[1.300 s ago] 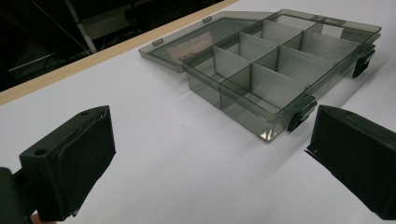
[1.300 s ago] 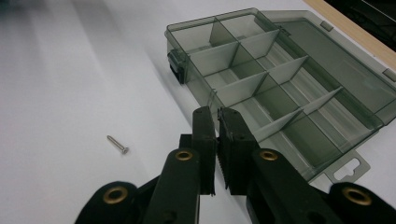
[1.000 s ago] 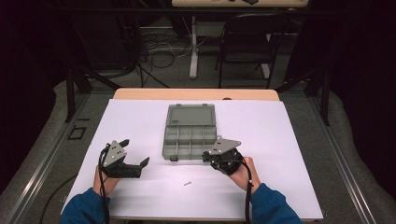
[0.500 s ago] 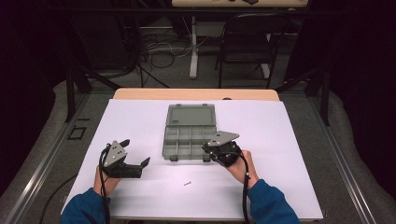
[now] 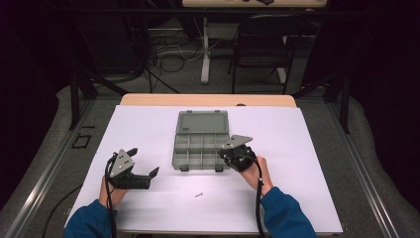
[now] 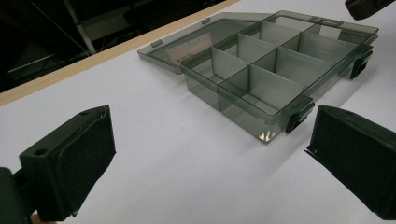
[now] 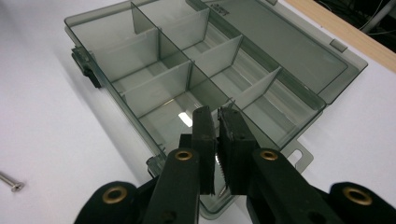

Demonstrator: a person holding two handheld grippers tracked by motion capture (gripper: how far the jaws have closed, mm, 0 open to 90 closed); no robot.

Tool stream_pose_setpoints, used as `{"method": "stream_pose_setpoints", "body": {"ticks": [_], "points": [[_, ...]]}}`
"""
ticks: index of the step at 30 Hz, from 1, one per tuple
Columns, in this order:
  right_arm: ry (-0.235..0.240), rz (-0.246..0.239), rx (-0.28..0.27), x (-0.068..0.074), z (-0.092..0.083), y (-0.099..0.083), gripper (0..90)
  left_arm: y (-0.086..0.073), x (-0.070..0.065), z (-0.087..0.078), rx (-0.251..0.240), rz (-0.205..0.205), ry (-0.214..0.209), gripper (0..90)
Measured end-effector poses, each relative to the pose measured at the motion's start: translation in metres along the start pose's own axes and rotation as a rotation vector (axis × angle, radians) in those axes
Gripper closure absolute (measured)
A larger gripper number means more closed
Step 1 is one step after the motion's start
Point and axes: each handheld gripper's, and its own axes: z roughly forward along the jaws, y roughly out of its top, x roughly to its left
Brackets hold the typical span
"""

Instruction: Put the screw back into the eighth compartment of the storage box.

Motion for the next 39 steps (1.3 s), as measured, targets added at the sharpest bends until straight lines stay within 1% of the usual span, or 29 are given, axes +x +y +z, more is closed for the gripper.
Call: {"method": "stream_pose_setpoints", "body": {"ticks": [2,3,4,5,6,7,8,9,11,12,13,16,17,19,21,22,24,25,33,34,37,39], "points": [[-0.003,0.009,0.007,-0.001,0.002,-0.002,84.8,0.000,0.000,0.000,0.000,-0.005,0.000,0.0],[0.001,0.013,0.021,-0.002,0.002,-0.002,83.9,0.000,0.000,0.000,0.001,-0.005,0.001,0.0],[-0.008,0.020,0.010,-0.002,0.004,-0.003,78.8,0.000,-0.001,0.000,0.000,-0.005,-0.002,0.1],[-0.007,0.029,0.016,-0.003,0.003,-0.003,75.8,0.000,-0.001,0.000,-0.003,-0.006,-0.002,0.0],[0.001,0.034,0.005,-0.003,0.003,-0.003,73.5,0.000,-0.001,0.000,-0.001,-0.002,-0.001,0.0],[-0.001,0.032,0.005,-0.003,0.003,-0.003,72.5,0.000,-0.001,0.000,-0.001,-0.002,-0.001,0.0],[-0.007,0.036,-0.007,-0.004,0.002,-0.003,70.1,0.000,-0.001,0.000,0.000,-0.004,-0.003,0.0],[-0.007,0.035,-0.001,-0.004,0.000,-0.003,67.5,0.000,0.000,0.000,0.000,0.000,-0.001,0.0],[-0.007,0.044,-0.019,-0.004,-0.001,-0.002,57.6,0.000,0.000,0.000,-0.003,-0.006,-0.003,0.0],[0.000,0.052,-0.008,-0.004,-0.002,-0.002,53.0,0.000,0.000,-0.001,-0.005,0.001,-0.005,0.0],[0.012,0.059,-0.010,-0.004,-0.004,-0.004,47.4,0.000,0.000,-0.001,-0.006,0.001,-0.007,0.1],[0.023,0.066,-0.025,-0.004,-0.006,-0.005,38.2,-0.001,0.002,0.000,-0.005,-0.007,-0.006,0.1],[0.022,0.073,-0.031,-0.003,-0.008,-0.006,31.8,-0.001,0.002,0.000,-0.005,-0.008,-0.008,0.1],[0.014,0.071,-0.045,-0.001,-0.012,-0.006,25.8,0.000,0.001,-0.001,-0.007,-0.004,-0.008,0.0],[0.016,0.067,-0.066,0.001,-0.016,-0.006,19.2,0.000,0.000,-0.001,-0.011,-0.001,-0.008,0.0],[0.018,0.068,-0.079,0.003,-0.019,-0.006,17.2,0.000,0.000,-0.002,-0.009,0.001,-0.008,0.1],[0.022,0.059,-0.080,0.004,-0.023,-0.006,15.8,0.000,0.000,-0.001,-0.011,-0.004,-0.010,0.0],[0.020,0.056,-0.103,0.006,-0.023,-0.007,15.1,0.000,0.000,-0.001,-0.011,-0.004,-0.009,0.0],[0.039,0.050,-0.121,0.009,-0.028,-0.011,11.0,-0.001,0.000,0.000,-0.012,-0.007,-0.014,0.0],[0.035,0.042,-0.129,0.009,-0.029,-0.011,11.0,-0.001,0.000,0.000,-0.012,-0.005,-0.012,0.0],[0.040,0.031,-0.131,0.012,-0.032,-0.011,9.2,0.000,-0.001,0.000,-0.011,-0.005,-0.009,0.0],[0.053,0.029,-0.142,0.014,-0.031,-0.012,7.9,-0.001,-0.001,0.000,-0.013,-0.006,-0.011,0.1]]}}
